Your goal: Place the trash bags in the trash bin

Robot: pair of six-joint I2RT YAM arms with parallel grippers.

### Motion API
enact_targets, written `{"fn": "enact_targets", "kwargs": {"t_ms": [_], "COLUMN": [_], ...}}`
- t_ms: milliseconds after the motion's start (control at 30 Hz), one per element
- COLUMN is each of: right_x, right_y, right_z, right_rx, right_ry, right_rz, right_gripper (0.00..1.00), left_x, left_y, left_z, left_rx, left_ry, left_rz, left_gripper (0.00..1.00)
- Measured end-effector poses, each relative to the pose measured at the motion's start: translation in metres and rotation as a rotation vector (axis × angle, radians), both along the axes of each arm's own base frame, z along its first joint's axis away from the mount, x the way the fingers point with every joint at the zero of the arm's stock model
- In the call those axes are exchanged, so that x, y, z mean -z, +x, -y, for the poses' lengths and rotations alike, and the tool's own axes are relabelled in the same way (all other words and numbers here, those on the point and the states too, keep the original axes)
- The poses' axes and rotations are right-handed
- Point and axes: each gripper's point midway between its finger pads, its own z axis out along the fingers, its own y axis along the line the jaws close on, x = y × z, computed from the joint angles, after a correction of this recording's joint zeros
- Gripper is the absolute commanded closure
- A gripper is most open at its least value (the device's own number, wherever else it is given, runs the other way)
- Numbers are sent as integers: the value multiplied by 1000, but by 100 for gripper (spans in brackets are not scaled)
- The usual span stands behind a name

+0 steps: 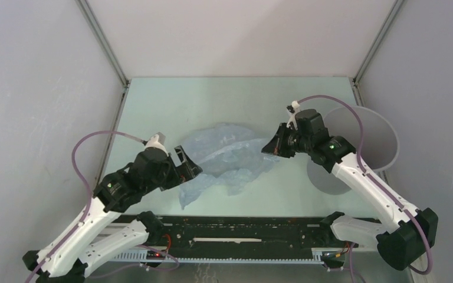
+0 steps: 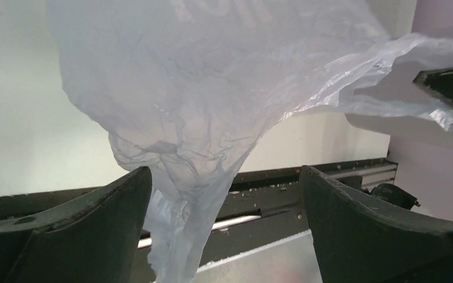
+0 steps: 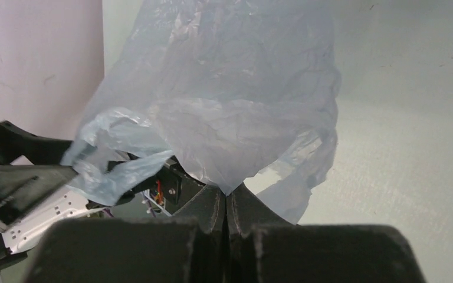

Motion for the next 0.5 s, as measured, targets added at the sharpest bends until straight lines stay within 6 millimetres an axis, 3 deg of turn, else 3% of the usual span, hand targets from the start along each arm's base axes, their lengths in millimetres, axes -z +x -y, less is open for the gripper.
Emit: {"fn": "enact_targets", "kwargs": {"t_ms": [133,267,500], "right_x": [-3,-6,-25], "right_y": [6,11,30], "right_z": [4,8,11], "right_rx": [44,79,130], "right_ry": [19,36,69], "right_rz": [-15,-24,1], "right_gripper": [100,100,100], "left_x": [11,14,25], "left_y": [-4,-3,-3], "left_z": [11,8,18], "left_rx": [-12,-56,-33], "left_ry": [-6,0,-83], "left_rz": [-57,-68,-28], "left_gripper": [0,0,0]}}
